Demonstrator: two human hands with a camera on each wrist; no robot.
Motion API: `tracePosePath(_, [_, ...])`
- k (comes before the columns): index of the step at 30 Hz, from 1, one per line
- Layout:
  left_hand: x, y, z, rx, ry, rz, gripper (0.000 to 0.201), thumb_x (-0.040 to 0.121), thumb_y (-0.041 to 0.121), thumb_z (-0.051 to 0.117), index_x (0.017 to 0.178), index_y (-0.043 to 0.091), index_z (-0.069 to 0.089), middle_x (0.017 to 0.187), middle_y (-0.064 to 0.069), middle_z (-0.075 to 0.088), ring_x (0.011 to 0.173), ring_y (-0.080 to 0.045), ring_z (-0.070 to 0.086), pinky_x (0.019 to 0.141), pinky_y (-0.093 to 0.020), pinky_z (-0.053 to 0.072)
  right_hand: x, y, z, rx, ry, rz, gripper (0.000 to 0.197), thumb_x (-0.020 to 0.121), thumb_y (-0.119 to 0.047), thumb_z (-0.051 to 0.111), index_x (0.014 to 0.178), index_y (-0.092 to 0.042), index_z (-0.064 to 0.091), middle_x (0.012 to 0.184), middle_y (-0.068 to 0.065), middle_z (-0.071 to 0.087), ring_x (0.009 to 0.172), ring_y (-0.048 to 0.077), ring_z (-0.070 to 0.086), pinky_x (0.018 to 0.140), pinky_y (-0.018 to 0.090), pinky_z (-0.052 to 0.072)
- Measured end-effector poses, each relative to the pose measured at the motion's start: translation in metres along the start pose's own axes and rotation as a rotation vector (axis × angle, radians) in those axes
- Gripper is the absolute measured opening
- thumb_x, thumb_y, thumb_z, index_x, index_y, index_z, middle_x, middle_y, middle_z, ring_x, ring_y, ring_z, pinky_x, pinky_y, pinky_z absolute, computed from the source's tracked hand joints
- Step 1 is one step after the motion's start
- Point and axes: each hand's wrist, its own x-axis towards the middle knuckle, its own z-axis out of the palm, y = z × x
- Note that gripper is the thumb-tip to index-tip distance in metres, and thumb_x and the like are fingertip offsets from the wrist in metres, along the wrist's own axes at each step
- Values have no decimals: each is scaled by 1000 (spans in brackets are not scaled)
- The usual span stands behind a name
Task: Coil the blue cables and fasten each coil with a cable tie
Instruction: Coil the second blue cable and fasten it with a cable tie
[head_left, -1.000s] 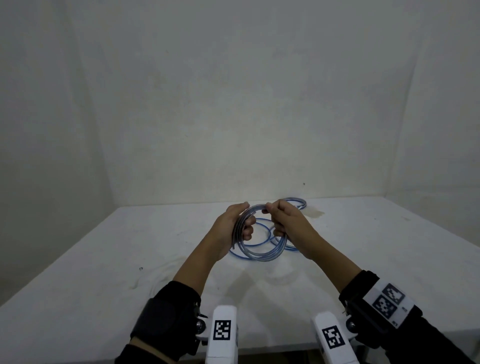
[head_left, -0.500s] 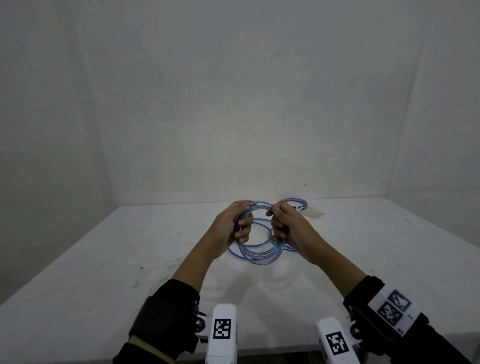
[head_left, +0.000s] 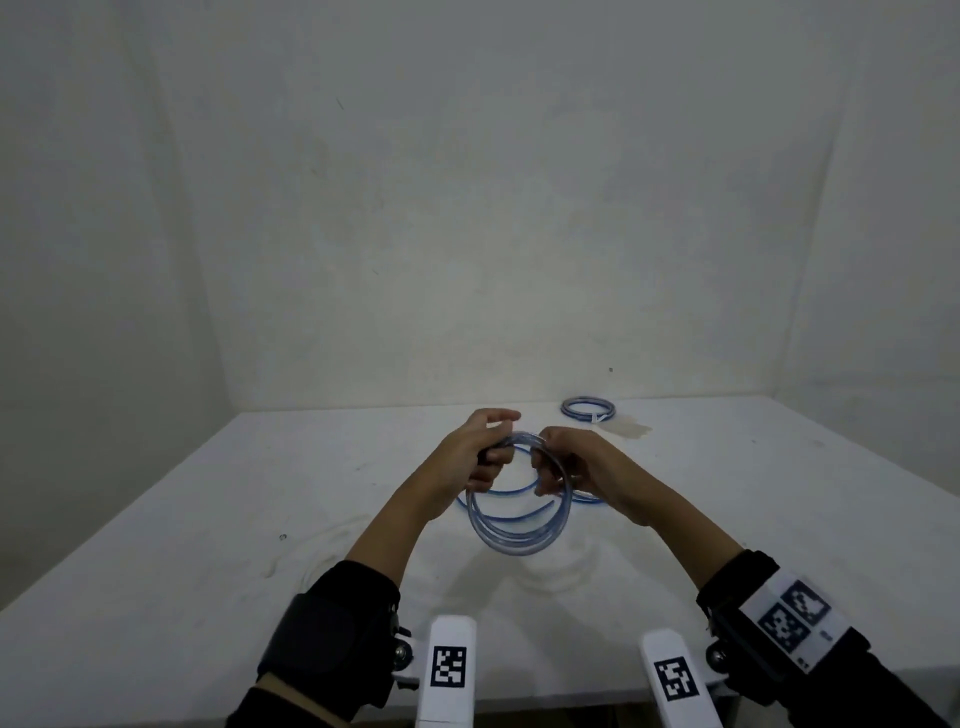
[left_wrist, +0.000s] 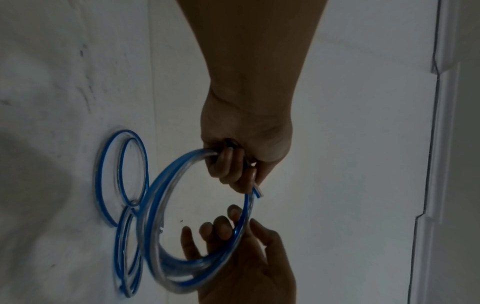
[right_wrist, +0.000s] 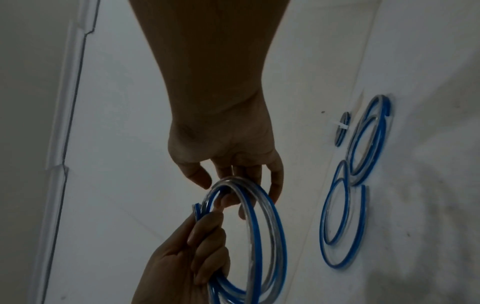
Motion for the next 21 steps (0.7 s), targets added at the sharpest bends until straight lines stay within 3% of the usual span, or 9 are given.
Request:
tracePosePath(2, [-1,2,3,27,-44,-32,26,101,24,39,124,12,43,58,6,35,42,-5,22,39,-16,19,1,-5,3,-46,-7,2,41,103,-33,38,76,-8,57,64,5,52,57,16,53,62,25,50])
tracePosePath(5, [0,5,6,98,-27,-45,28,100,28,42,122,13,35,60,3,37,41,-5,25,39,-15,22,3,-7,7,-77,-28,18,42,100,-43,43,78,-9,51,56,-3,31,48,12,30,48,21,36])
tracePosePath(8, [0,6,4,54,-27,-41,26,100,32,42,115,11,35,60,1,42,41,-6,27,40,-16,25,4,-3,7,-38,-48,4,33,102,-35,42,84,-8,47,58,-6,25,48,9,22,46,20,28])
tracePosePath(11, [-2,4,-1,-30,-58,-95,33,100,36,38,103,6,50,58,-1,51,45,-10,39,46,-20,37,4,1,8,-62,-28,-9,31,103,-33,41,83,-11,47,60,-5,29,47,7,26,48,19,32])
tracePosePath(13, [-4,3,-6,-22,-99,-173,40,99,41,39,87,7,56,56,-1,49,48,-13,43,50,-23,41,5,5,8,-55,-14,-18,31,103,-33,40,83,-11,47,62,-4,29,48,8,27,51,21,34])
tracePosePath(15, [-6,0,-9,-55,-143,-222,42,97,44,39,73,12,51,52,4,36,44,-10,32,46,-21,33,5,7,9,-66,-9,-31,31,103,-34,40,84,-10,48,62,-4,30,47,7,29,54,23,36])
tracePosePath(18, [-7,-4,-12,-219,-147,-245,41,98,40,38,65,16,42,50,8,24,37,-4,18,37,-17,15,7,8,12,-65,-39,-72,33,102,-36,41,86,-10,51,60,-5,33,48,8,33,57,26,40])
tracePosePath(21, [-12,-8,-16,-260,-104,-213,41,99,40,38,64,18,39,51,8,22,37,-3,16,36,-17,12,12,9,19,-171,-5,-126,29,98,-39,49,90,-11,52,66,-1,45,52,12,48,58,32,48])
